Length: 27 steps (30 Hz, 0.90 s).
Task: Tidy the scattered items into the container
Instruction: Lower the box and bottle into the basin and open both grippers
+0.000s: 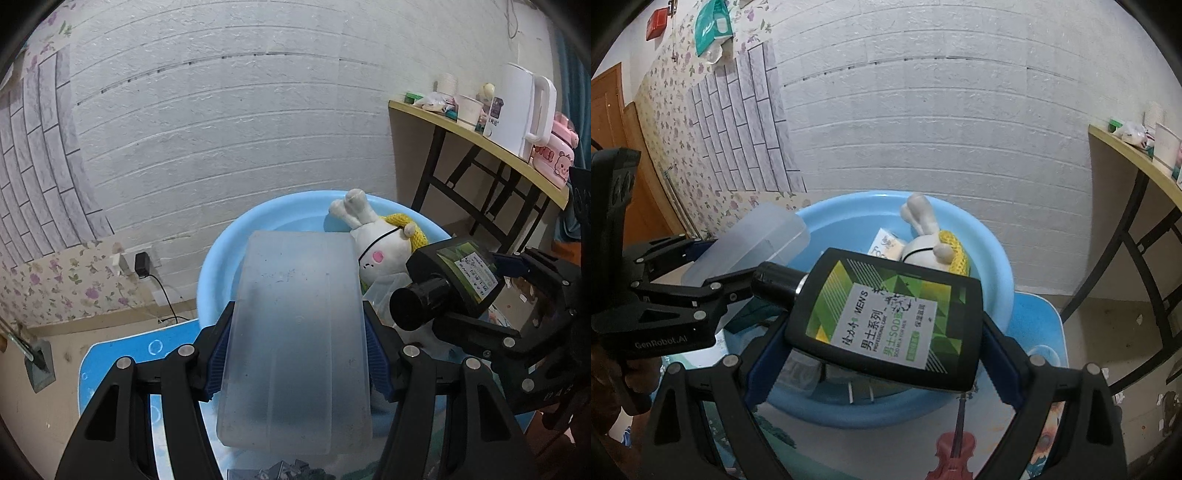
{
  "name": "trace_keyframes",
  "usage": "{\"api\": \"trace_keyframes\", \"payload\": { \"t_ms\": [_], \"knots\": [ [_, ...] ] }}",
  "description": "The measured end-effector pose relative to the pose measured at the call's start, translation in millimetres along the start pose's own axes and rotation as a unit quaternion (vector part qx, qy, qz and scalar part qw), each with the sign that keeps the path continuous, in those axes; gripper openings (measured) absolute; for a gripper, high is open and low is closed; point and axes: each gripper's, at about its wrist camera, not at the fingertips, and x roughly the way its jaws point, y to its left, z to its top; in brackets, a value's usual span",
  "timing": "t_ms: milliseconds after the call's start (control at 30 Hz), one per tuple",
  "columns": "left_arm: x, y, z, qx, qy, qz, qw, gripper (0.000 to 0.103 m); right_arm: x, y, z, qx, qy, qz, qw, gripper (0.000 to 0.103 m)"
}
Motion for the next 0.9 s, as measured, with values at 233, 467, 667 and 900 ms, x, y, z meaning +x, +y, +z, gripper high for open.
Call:
{"api": "trace_keyframes", "payload": {
  "t_ms": [233,467,667,900],
  "knots": [
    [17.4,-7.7,1.4,0.009,0.009,-0.002,0.9999,0.061,11.6,-6.9,-2.9,0.006,0.008,0.006,1.0,0.093],
    [17.1,-5.9,0.6,0.002,0.013,-0.004,0.9999,0.062,10.8,-8.6,-4.3,-0.001,0.007,0.007,1.0,0.092],
    [3.6,-7.9,1.2,0.003,0.001,-0.002,1.0,0.065,2.5,-4.7,-4.1,-0.002,-0.002,0.003,1.0,0.092],
    [-15.3,-10.7,-1.1,0.004,-0.01,0.006,0.9999,0.066,-12.9,-1.5,-6.5,0.005,-0.01,-0.003,1.0,0.092]
  ]
}}
